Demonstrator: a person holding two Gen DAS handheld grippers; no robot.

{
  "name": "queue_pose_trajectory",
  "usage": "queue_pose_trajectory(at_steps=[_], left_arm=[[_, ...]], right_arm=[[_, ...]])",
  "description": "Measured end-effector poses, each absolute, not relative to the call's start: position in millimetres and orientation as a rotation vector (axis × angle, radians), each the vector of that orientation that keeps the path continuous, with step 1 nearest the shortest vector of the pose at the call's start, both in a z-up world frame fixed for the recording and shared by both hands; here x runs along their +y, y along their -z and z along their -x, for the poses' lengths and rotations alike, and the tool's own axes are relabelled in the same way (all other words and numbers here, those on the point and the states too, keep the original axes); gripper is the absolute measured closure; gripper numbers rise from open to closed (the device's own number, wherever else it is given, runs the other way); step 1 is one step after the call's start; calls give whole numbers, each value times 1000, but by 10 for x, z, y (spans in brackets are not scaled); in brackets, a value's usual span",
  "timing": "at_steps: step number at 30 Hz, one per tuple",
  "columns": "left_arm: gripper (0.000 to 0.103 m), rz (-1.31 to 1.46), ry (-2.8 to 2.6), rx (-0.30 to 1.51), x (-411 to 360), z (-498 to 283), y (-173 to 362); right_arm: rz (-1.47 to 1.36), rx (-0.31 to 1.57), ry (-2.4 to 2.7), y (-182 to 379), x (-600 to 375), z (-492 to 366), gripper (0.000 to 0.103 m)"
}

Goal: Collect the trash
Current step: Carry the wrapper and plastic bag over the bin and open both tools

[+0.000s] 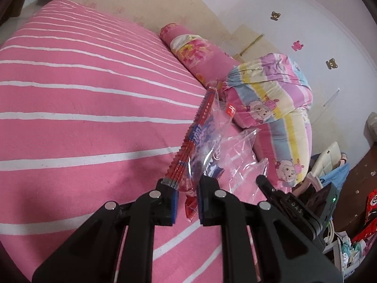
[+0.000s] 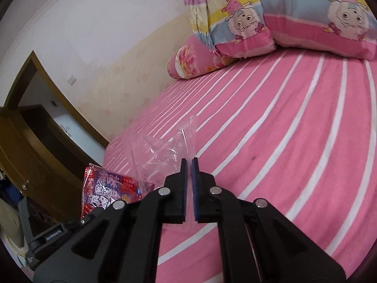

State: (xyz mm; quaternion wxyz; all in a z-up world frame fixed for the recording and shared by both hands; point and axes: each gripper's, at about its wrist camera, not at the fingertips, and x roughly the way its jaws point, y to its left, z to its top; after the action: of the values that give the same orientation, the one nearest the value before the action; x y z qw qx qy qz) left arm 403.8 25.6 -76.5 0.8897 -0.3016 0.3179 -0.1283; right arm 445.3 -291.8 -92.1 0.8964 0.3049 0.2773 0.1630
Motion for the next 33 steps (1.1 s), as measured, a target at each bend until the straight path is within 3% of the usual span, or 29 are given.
queue_pose_trajectory(at_steps=[9, 23, 33], left_arm=[[91, 612, 264, 605, 281, -3373, 543], [91, 647, 335, 535, 152, -1667, 352], [91, 671, 440, 468, -153, -811, -209]], right_arm=[[-658, 564, -324, 680, -3050, -3628, 98], [-612, 490, -274, 294, -3322, -1660, 98], [-670, 404, -253, -34, -3630, -524, 98]])
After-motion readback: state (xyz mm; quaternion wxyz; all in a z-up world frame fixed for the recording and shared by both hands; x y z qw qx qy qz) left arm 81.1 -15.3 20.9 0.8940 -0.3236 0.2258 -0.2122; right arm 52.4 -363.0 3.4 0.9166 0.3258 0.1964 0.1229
